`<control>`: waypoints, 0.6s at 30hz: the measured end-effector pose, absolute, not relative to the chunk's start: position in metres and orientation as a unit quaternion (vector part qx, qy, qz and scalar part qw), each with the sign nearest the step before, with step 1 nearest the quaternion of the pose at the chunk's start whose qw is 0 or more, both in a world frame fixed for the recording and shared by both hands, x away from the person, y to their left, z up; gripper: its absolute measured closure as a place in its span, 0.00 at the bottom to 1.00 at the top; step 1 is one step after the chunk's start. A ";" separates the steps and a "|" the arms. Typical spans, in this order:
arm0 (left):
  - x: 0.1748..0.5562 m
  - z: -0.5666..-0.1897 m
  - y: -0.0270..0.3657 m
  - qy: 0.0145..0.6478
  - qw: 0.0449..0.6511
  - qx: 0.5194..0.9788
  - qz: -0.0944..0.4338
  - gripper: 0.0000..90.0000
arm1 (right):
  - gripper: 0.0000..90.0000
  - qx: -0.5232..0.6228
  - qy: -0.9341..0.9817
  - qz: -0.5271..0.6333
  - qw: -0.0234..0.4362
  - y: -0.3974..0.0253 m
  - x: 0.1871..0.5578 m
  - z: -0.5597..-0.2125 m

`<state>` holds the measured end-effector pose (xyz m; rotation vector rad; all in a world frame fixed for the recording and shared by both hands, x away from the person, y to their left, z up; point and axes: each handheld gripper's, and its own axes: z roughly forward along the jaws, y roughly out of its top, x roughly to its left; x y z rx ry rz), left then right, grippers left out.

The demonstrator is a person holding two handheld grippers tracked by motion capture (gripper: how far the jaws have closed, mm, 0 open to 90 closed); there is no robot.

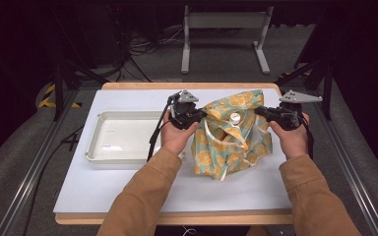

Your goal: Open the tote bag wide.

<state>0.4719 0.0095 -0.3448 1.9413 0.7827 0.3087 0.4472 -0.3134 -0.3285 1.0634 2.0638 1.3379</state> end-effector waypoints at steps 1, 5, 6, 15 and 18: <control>0.472 -0.346 0.009 0.327 0.486 0.800 0.131 0.98 | 0.99 0.389 0.749 0.485 0.228 -0.313 0.448 -0.330; 0.472 -0.350 0.008 0.338 0.475 0.802 0.134 0.98 | 0.99 0.402 0.743 0.485 0.227 -0.314 0.452 -0.335; 0.472 -0.350 0.008 0.338 0.475 0.802 0.134 0.98 | 0.99 0.404 0.743 0.483 0.227 -0.314 0.453 -0.338; 0.477 -0.360 0.007 0.355 0.444 0.812 0.131 0.97 | 0.97 0.409 0.749 0.472 0.220 -0.316 0.455 -0.350; 0.477 -0.363 0.006 0.355 0.435 0.817 0.131 0.97 | 0.96 0.412 0.753 0.464 0.217 -0.318 0.456 -0.356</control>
